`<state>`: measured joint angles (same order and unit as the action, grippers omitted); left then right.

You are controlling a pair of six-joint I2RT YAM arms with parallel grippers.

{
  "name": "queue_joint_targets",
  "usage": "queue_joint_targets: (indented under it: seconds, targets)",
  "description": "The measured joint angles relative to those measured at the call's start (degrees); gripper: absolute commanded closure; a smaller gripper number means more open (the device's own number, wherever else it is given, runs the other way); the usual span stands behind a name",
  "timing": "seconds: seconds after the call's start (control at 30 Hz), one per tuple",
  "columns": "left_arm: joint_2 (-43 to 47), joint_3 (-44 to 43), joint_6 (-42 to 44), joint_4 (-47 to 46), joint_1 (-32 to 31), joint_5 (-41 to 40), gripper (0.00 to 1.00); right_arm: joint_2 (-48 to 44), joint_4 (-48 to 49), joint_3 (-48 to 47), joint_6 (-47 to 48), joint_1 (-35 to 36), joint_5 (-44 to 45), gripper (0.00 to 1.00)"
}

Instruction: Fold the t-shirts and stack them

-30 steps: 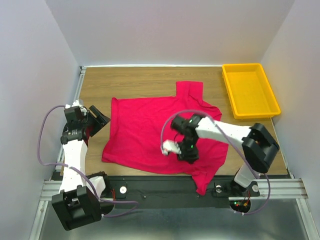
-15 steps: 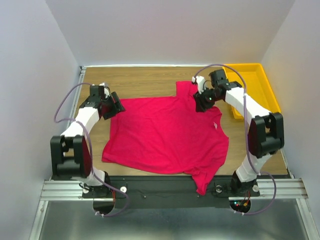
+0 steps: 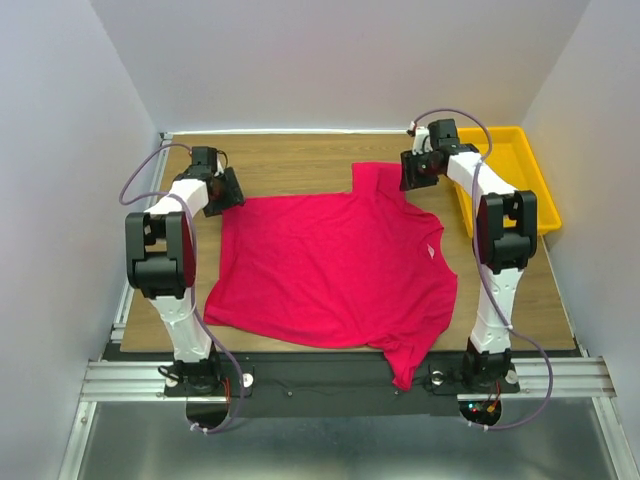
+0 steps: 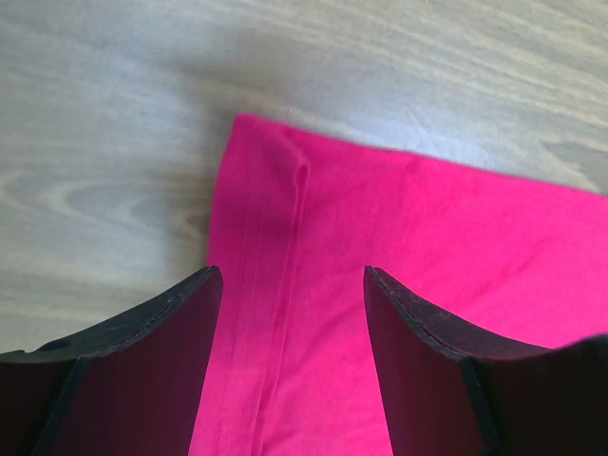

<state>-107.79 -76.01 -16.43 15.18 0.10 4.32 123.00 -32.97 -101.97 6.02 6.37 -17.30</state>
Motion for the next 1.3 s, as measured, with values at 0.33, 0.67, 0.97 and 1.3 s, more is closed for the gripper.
queue_joint_targets:
  seconds: [0.33,0.67,0.97,1.3]
  targets:
    - [-8.1,-8.4,1.8,2.0,0.0,-1.3,0.37,7.2,0.3,-3.0,-5.2,0.1,-1.2,0.53]
    - [-12.0,-12.2,3.5,4.6,0.0,-4.3,0.85,7.9,0.2,-3.8,-7.6,0.1,-2.6,1.00]
    - [-12.4,-19.6,5.5,8.5,0.1,-8.5,0.93,9.4,0.0,-12.6,-6.4,-0.1,1.4,0.99]
    - [-17.0,-25.3,7.8,9.3,2.4,-8.3,0.48,14.0,0.6,-18.1,-2.3,-0.5,4.0,0.62]
